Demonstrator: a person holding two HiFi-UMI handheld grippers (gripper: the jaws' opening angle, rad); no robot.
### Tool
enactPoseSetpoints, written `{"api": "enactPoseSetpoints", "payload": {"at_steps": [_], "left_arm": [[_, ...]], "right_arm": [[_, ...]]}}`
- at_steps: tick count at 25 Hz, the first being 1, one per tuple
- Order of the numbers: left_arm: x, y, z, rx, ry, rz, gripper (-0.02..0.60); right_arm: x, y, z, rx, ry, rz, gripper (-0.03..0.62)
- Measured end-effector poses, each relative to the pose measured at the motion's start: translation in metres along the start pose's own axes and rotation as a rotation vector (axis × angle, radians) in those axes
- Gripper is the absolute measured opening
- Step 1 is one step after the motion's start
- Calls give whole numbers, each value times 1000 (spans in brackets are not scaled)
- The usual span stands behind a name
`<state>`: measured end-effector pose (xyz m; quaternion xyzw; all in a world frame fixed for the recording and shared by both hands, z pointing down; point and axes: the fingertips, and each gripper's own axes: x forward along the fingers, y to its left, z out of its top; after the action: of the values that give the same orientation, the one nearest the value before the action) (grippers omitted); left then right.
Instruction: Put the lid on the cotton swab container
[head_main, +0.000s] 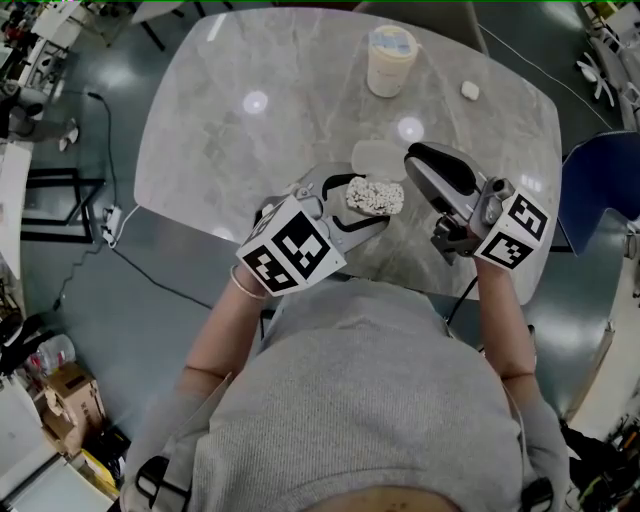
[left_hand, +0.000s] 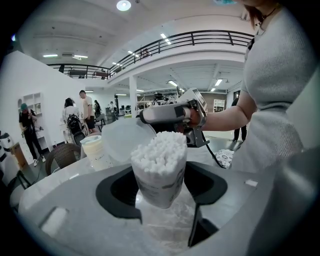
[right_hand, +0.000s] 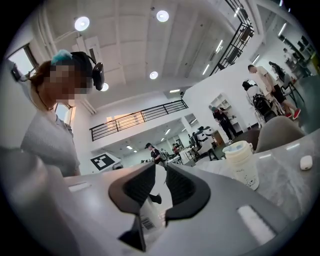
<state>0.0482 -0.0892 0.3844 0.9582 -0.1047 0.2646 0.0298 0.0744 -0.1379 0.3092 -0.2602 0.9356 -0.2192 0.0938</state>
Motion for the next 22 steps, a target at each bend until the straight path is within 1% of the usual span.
{"api": "enactPoseSetpoints", "payload": {"at_steps": [5, 9, 15, 17, 22], "left_arm": [[3, -3, 1, 14, -3, 13, 276], [9, -3, 1, 20, -17, 32, 276], [21, -8, 6, 11, -32, 39, 276], [22, -7, 8, 8, -32, 44, 276], [27, -9, 8, 3, -21, 42, 276]], "right_arm": [[-4, -1, -3, -4, 16, 19, 71], [-5, -6, -5, 39, 13, 52, 71], [-19, -7, 0, 115, -54, 121, 58], [-19, -5, 3, 107, -66, 141, 58], [-24, -5, 4, 77, -63, 154, 58]]}}
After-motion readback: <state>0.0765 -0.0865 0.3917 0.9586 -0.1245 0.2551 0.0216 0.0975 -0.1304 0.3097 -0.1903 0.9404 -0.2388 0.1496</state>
